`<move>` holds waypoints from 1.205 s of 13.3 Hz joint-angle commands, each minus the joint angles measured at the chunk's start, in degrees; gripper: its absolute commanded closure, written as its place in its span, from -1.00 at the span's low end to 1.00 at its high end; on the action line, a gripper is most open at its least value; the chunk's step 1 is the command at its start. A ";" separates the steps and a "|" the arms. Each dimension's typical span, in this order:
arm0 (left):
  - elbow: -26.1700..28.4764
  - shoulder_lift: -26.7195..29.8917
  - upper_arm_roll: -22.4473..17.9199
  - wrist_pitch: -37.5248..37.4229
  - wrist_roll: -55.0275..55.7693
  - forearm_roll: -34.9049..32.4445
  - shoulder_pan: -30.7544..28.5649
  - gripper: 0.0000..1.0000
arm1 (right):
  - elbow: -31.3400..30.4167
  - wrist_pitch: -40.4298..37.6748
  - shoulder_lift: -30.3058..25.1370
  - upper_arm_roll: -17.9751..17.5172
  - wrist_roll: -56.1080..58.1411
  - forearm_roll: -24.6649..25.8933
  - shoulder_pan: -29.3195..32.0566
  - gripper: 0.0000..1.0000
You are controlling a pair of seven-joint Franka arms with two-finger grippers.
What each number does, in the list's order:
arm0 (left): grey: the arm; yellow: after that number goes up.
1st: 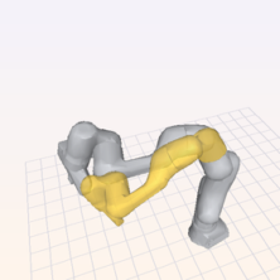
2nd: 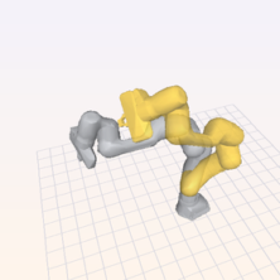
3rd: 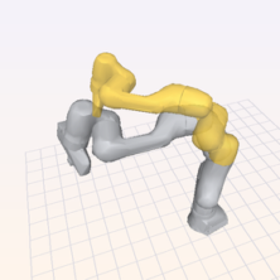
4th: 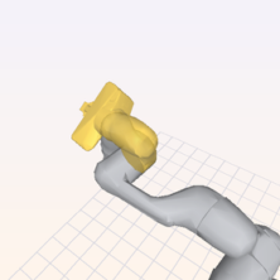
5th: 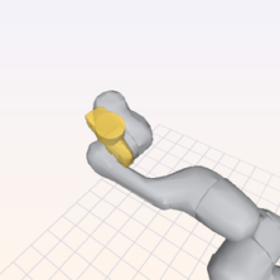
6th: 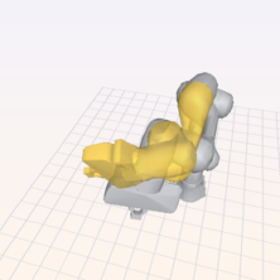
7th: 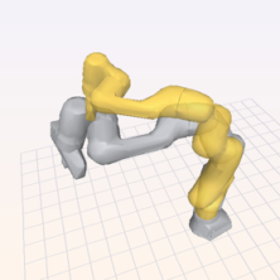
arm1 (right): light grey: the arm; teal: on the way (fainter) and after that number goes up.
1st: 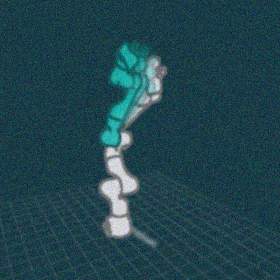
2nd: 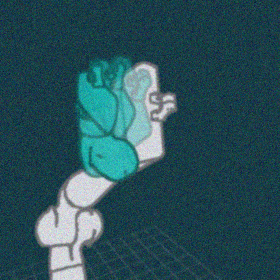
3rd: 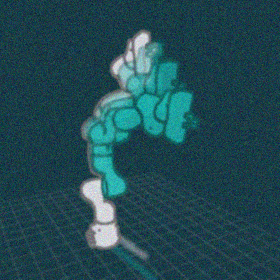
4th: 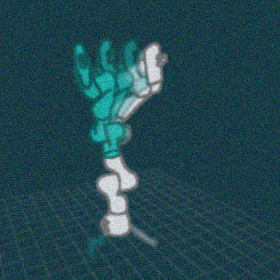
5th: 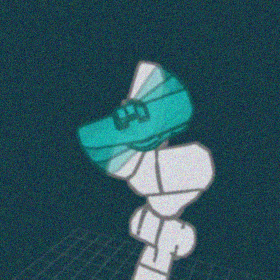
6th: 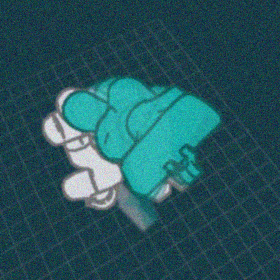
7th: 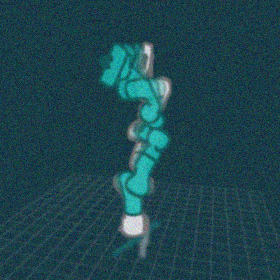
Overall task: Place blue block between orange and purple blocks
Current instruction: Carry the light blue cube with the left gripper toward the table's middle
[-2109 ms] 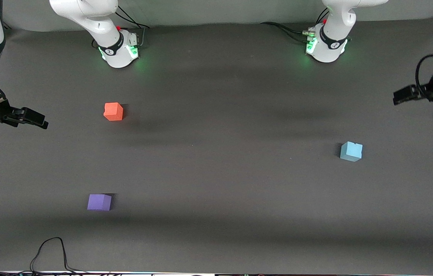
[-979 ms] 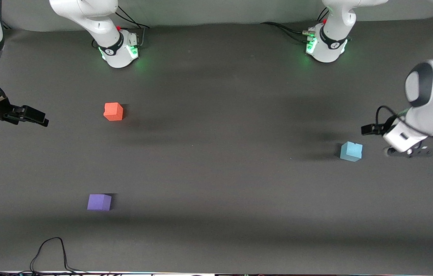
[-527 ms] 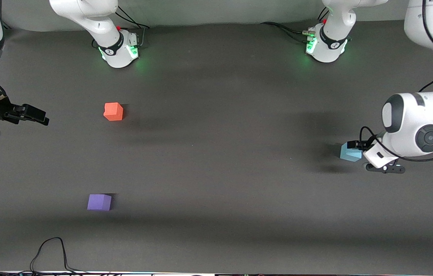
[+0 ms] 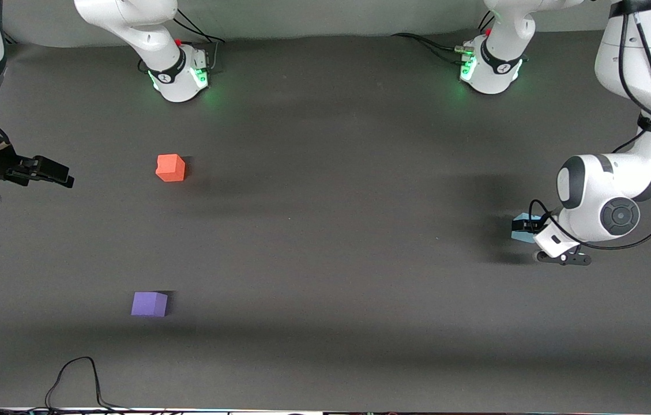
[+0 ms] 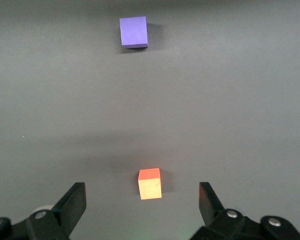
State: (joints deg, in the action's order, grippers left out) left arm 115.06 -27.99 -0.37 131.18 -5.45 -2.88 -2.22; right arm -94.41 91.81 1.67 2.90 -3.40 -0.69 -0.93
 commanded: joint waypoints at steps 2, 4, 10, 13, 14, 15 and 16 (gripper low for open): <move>0.69 0.04 0.46 1.62 -1.23 0.60 -0.59 -0.56 | 0.54 -0.66 0.09 0.79 1.64 0.25 -0.13 -1.00; 0.96 0.13 0.46 1.97 -1.23 0.60 -0.51 0.39 | 0.63 -0.75 0.09 0.80 1.82 -0.01 -0.13 -1.00; -0.53 9.76 0.46 -10.03 -1.23 0.60 -0.68 0.51 | 0.63 -0.49 0.35 0.80 1.91 -0.02 -0.13 -1.00; -0.97 20.57 0.10 -19.88 -1.32 0.51 -0.68 0.50 | 0.63 -0.49 0.26 0.80 1.91 -0.02 -0.13 -1.00; -1.76 23.30 0.10 -23.48 -1.23 0.51 -0.68 0.53 | 0.63 -0.57 0.17 0.80 1.91 -0.02 -0.13 -1.00; -3.25 25.59 0.10 -27.69 -1.06 0.51 -0.68 0.53 | 0.63 -0.57 0.17 0.80 1.91 -0.02 -0.13 -1.00; -4.91 27.62 0.10 -31.56 -0.36 0.51 -0.68 0.52 | 0.63 -0.57 0.09 0.80 1.91 -0.02 -0.13 -1.00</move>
State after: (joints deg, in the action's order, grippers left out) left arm 110.98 -5.22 -0.35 105.38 -5.58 -2.83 -2.62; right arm -94.43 91.81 1.84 3.37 -2.77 -0.69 -0.87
